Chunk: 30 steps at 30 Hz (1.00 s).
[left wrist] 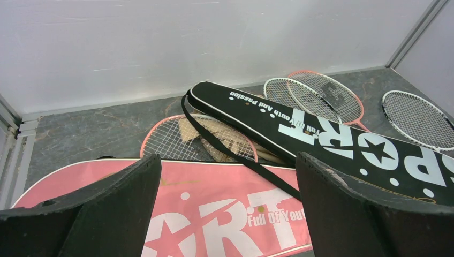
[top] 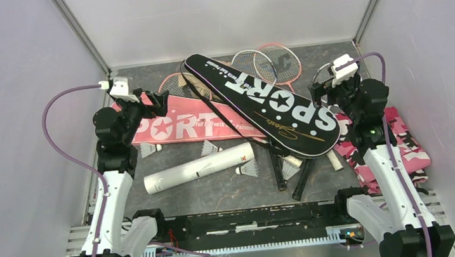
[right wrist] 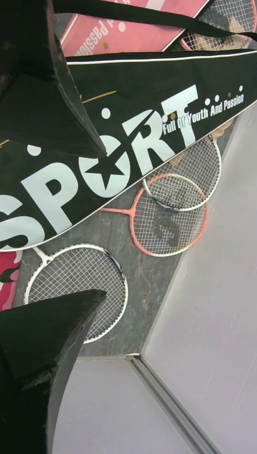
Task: Pack up the badminton gear
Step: Open the lid of the shuttle tube.
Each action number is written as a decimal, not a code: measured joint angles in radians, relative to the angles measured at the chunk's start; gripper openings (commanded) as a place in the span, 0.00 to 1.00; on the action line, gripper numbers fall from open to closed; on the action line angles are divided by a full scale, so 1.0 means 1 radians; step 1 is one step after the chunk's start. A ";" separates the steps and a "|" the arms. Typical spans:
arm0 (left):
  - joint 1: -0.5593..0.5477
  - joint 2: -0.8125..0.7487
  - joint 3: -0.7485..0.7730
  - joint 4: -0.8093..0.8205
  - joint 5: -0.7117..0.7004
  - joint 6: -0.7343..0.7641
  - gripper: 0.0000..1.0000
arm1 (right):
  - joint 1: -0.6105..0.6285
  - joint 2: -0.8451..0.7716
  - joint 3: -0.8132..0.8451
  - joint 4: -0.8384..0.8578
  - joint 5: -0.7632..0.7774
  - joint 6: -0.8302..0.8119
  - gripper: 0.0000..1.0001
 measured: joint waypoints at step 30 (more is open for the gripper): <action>0.000 0.010 0.147 -0.255 0.064 0.172 1.00 | -0.032 0.060 0.219 -0.217 -0.021 -0.142 0.98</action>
